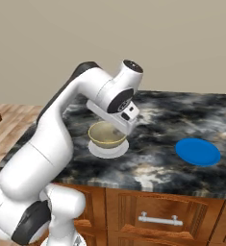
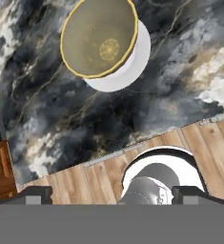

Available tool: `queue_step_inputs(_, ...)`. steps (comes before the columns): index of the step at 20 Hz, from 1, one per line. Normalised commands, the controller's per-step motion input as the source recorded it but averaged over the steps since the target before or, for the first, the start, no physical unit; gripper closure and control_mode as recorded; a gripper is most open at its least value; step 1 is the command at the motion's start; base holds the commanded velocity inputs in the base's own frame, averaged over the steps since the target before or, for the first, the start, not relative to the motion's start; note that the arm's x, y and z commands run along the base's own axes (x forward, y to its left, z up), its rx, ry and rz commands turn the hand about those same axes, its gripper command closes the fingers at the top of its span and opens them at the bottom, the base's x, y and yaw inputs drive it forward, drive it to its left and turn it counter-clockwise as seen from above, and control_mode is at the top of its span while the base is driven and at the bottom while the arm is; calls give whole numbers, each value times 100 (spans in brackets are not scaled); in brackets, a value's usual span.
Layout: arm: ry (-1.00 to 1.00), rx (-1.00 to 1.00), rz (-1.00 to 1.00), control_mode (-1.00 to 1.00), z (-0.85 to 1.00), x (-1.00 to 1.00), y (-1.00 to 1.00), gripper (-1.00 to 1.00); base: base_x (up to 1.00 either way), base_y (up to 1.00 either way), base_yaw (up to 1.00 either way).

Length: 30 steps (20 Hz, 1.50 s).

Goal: Move the bowls from the cabinet to the plates on the dining table.

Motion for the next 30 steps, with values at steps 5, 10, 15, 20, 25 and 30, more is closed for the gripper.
queue_step_inputs(5, -14, -17, -2, -100, 24, -20, 12, -100, 0, 0, 0)
queue_step_inputs(10, -16, -18, -4, -100, 8, -13, 4, -100, 0, 0, 0)
queue_step_inputs(15, -12, -12, -6, -100, 8, -8, 3, -100, 0, 0, 0)
queue_step_inputs(20, -3, -5, -5, -100, 30, -14, 6, -100, 0, 0, 0)
queue_step_inputs(25, 0, -4, -2, -100, 33, -17, 7, -100, 0, 0, 0)
queue_step_inputs(30, 0, -7, 1, -100, 26, -19, 3, -100, 0, 0, 0)
